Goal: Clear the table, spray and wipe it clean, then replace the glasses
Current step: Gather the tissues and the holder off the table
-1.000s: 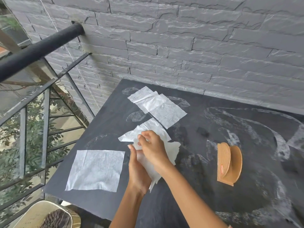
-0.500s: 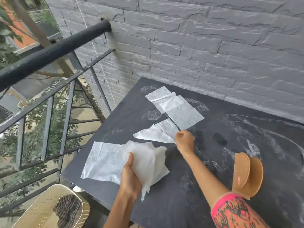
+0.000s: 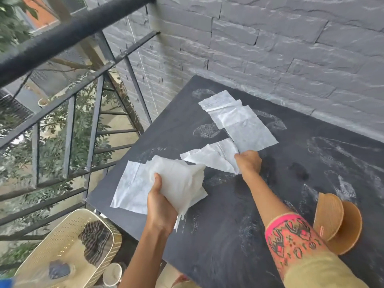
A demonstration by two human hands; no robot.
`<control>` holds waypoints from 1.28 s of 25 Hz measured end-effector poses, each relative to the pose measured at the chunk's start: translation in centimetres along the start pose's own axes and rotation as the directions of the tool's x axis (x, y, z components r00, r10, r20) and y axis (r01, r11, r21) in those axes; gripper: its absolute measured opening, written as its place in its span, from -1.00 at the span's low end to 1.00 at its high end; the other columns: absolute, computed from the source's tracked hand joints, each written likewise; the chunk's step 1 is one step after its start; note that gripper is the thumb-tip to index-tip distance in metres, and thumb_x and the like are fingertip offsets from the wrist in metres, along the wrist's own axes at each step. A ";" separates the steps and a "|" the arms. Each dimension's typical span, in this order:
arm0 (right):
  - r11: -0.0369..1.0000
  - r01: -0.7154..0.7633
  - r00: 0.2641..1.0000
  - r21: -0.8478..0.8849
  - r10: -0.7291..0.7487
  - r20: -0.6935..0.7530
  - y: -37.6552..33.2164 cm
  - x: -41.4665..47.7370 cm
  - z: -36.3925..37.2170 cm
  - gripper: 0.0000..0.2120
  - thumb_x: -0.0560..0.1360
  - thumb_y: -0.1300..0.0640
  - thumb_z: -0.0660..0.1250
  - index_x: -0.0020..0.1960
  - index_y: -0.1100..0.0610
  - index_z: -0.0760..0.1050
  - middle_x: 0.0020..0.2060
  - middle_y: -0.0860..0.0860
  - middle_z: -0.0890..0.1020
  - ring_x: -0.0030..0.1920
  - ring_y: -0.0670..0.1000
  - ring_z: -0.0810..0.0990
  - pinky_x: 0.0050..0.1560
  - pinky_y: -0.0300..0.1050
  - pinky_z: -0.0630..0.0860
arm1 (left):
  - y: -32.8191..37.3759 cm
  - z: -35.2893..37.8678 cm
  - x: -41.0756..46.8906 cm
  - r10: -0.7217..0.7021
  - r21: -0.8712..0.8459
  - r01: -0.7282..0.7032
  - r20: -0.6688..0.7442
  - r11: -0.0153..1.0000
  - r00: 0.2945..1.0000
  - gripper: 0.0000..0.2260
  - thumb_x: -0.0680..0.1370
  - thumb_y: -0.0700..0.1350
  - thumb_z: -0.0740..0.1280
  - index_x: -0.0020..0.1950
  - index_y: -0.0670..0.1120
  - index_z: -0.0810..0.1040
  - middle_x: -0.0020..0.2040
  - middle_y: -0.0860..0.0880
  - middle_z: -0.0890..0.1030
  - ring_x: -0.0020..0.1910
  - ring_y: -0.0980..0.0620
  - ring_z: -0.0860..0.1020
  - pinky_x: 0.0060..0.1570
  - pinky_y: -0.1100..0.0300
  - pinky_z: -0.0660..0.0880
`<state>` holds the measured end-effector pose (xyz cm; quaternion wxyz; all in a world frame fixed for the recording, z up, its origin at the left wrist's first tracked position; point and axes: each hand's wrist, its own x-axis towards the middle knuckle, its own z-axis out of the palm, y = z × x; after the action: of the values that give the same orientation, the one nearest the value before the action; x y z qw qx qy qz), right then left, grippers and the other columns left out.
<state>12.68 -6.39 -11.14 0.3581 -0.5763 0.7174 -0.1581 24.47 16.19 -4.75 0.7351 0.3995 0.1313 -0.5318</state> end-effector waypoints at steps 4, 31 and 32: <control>0.855 -0.081 0.996 0.512 0.080 0.024 -0.4 -2.8 -3.4 -0.94 0.39 0.22 0.37 -0.24 0.15 0.51 -0.36 -0.05 0.52 -0.27 0.01 0.46 -0.37 -0.18 0.37 | 0.4 0.1 0.0 -0.001 -0.039 0.002 0.025 0.999 1.000 -0.55 0.60 0.16 0.10 0.08 -0.10 0.66 0.08 -0.08 0.69 0.03 -0.05 0.67 0.17 -0.04 0.45; 0.779 0.169 0.979 0.604 -0.205 -0.010 -0.6 -11.3 -12.0 -0.75 0.40 0.45 0.28 -0.30 0.13 0.44 -0.55 -0.10 0.44 -0.52 -0.17 0.34 -0.44 -0.32 0.31 | 0.2 4.5 0.2 0.012 0.058 -0.018 0.107 0.998 0.994 -0.55 0.62 0.16 0.07 0.26 -0.09 0.55 0.11 -0.06 0.68 0.17 -0.04 0.61 0.32 -0.05 0.38; 0.790 0.214 0.967 0.574 -0.256 -0.009 -0.7 -11.5 -12.0 -0.72 0.41 0.47 0.25 -0.27 0.11 0.47 -0.49 -0.04 0.51 -0.47 -0.14 0.38 -0.39 -0.28 0.32 | 0.0 4.7 0.2 0.008 0.069 -0.016 0.114 0.997 0.993 -0.55 0.61 0.17 0.07 0.28 -0.08 0.54 0.11 -0.06 0.68 0.15 -0.04 0.62 0.30 -0.06 0.40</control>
<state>5.71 2.03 1.42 0.5162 -0.5324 0.5469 -0.3885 23.49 12.68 -1.86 0.7300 0.3951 0.0682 -0.5535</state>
